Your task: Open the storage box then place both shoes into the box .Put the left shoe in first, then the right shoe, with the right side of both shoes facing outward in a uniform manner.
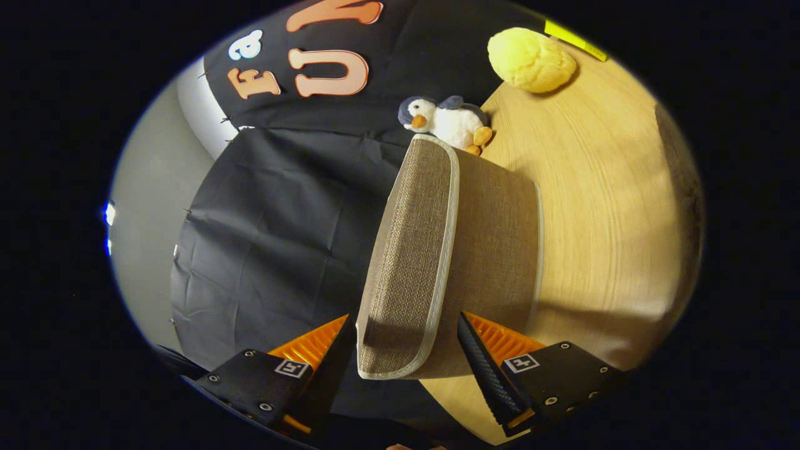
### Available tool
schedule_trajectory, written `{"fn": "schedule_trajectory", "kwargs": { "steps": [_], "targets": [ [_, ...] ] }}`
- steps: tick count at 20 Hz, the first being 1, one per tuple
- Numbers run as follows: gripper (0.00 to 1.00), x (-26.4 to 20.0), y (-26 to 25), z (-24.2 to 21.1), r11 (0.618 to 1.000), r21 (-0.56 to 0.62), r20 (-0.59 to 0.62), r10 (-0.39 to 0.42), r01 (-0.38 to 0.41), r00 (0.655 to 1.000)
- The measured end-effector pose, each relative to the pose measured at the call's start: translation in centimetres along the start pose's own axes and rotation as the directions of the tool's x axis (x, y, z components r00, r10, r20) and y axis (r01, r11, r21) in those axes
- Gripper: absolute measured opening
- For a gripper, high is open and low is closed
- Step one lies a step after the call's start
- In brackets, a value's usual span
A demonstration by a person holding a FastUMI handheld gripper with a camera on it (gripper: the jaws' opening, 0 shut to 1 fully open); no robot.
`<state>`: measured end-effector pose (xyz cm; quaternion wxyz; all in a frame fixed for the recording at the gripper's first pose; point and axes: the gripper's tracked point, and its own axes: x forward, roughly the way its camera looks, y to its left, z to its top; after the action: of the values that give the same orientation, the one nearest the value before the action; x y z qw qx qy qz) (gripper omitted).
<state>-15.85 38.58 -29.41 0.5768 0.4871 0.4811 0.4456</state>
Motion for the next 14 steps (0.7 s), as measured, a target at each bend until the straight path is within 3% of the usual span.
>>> {"fn": "schedule_trajectory", "kwargs": {
  "steps": [4,11,14],
  "targets": [
    [0.93,0.24,-0.38,-0.06,1.000,0.025,-0.003,-0.001,0.001,1.000],
    [0.63,0.12,0.08,-0.04,0.997,0.081,-0.023,0.020,-0.018,1.000],
    [0.60,0.33,0.27,-0.09,0.995,0.091,-0.038,0.033,-0.030,0.999]
  ]
}}
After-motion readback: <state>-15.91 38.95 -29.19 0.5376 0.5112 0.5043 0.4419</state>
